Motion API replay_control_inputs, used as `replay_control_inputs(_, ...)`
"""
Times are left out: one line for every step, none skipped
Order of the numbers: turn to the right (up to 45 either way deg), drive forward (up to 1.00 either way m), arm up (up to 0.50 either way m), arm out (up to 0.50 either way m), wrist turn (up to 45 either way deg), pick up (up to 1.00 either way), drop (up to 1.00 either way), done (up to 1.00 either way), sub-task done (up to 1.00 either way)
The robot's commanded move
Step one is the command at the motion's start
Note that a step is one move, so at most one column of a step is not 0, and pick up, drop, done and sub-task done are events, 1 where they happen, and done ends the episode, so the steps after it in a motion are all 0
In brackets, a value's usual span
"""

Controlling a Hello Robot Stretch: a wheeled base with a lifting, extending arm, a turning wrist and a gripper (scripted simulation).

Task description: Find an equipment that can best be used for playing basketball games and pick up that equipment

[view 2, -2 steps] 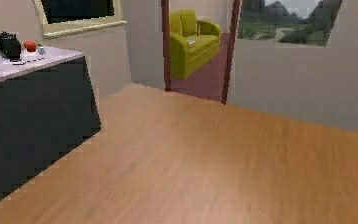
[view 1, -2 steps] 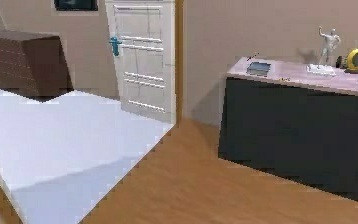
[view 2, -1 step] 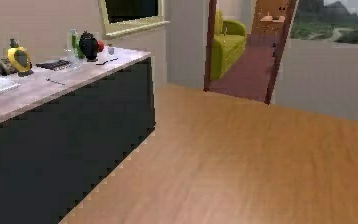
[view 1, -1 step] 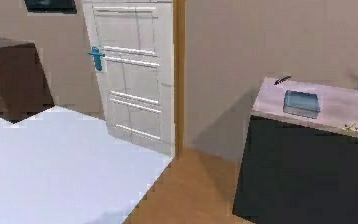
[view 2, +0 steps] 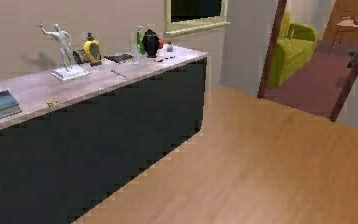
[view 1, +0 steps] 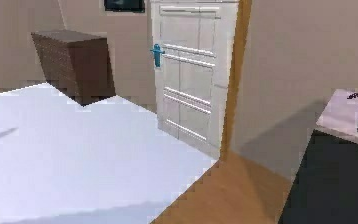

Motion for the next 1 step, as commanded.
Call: replay_control_inputs(0.0,0.65,0.0,0.0,0.0,0.0,0.0,0.0,0.0)
